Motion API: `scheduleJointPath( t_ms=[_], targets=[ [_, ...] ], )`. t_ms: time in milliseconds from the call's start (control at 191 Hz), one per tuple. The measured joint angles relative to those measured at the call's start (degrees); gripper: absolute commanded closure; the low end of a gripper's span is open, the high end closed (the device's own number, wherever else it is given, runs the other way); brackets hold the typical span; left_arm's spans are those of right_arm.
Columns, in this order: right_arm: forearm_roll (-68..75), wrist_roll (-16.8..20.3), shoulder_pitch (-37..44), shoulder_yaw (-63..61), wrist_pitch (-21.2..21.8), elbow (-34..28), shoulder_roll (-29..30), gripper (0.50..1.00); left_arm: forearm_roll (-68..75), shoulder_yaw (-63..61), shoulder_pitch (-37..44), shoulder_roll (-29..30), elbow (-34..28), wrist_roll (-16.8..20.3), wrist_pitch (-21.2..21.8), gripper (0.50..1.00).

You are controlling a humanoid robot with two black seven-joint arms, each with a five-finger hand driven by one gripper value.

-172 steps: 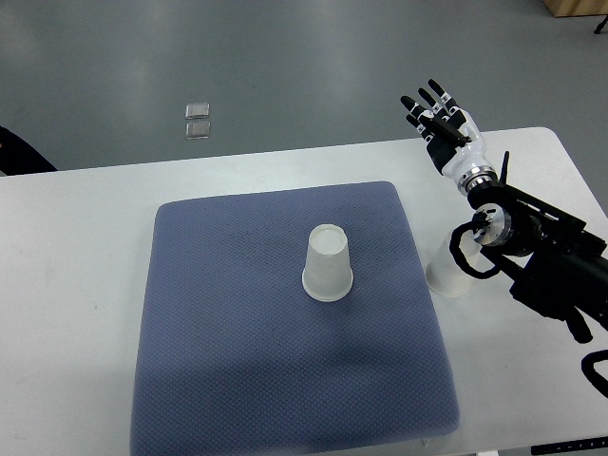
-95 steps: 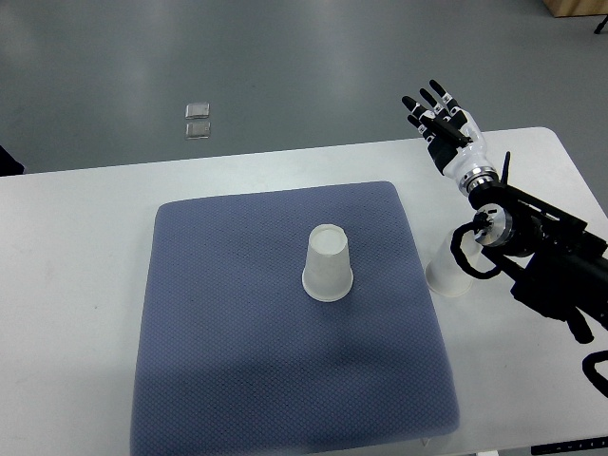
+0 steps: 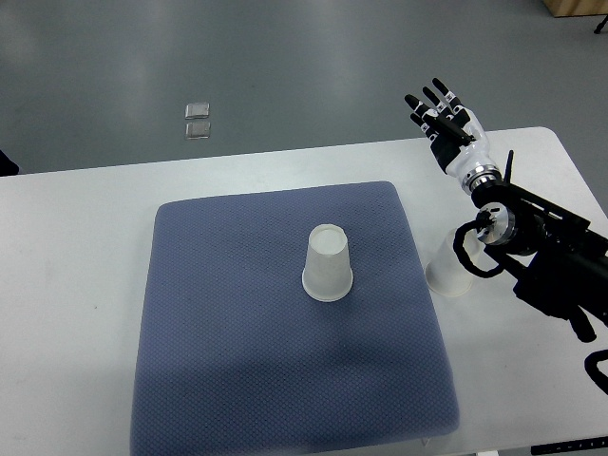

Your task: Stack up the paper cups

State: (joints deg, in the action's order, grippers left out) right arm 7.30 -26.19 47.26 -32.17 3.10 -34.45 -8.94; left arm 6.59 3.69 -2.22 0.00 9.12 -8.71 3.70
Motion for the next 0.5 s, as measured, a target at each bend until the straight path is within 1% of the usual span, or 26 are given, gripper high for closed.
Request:
scheduleJointPath(
  t_ms=[356, 498],
  targets=[
    [-0.1, 0.0, 0.9, -1.8, -0.1, -0.1, -0.9, 0.581, 0.0, 0.0, 0.0, 0.0, -0.1, 0.0, 0.0, 0.5],
    [-0.7, 0.0, 1.3, -1.8, -0.1, -0.5, -2.9, 0.583, 0.0, 0.0, 0.0, 0.0, -0.1, 0.0, 0.0, 0.5]
  ],
)
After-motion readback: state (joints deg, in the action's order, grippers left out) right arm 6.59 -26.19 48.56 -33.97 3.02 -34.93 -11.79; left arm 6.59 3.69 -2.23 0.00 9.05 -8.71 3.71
